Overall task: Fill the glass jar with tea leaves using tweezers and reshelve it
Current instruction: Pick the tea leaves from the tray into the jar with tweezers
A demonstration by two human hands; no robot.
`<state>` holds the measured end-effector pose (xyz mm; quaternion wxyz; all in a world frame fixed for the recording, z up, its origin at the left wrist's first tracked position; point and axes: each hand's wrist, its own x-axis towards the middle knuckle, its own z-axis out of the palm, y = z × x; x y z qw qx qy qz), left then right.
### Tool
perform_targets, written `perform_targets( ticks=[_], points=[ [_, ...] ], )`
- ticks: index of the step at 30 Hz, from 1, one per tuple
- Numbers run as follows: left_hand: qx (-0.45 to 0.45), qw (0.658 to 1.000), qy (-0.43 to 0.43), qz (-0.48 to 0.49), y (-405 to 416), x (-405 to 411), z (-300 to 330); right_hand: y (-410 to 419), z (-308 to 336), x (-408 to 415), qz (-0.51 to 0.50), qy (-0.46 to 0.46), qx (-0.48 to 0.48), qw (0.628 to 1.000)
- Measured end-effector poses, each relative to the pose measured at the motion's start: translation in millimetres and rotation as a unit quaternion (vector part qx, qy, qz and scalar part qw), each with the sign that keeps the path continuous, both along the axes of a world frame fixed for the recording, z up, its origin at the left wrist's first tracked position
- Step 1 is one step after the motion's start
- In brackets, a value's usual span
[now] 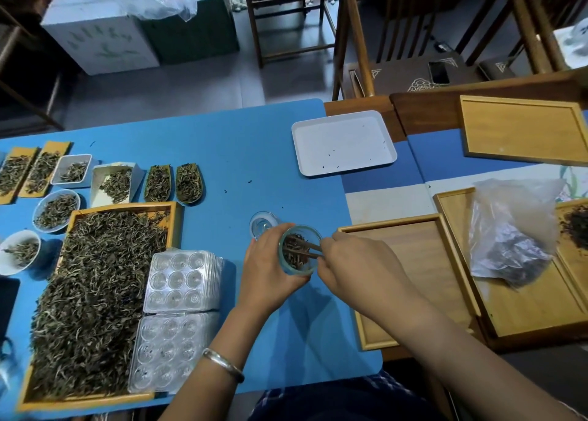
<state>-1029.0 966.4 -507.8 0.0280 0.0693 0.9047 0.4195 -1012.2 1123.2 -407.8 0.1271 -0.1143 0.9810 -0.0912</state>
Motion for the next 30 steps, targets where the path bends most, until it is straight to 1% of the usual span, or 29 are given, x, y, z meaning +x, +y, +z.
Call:
perform_targets(
  ticks=[4,8,13,21,30],
  points=[
    [-0.028,1.0,0.012,0.001,-0.6,-0.3,1.6,9.4,2.1,6.8,-0.007,0.013,-0.01,1.0],
    [-0.064,0.997,0.031,0.008,-2.9,0.1,3.8,12.6,3.8,11.5,-0.002,0.016,0.025,1.0],
    [-0.093,0.995,0.04,0.004,-3.2,2.6,5.8,4.4,-0.6,12.7,0.019,-0.005,0.063,0.998],
    [-0.087,0.995,0.042,0.005,0.1,9.0,7.5,3.2,3.1,16.0,0.004,0.0,0.007,1.0],
    [-0.083,0.996,0.039,-0.001,2.2,5.7,8.2,10.2,8.9,17.7,0.006,-0.016,0.019,1.0]
  ],
)
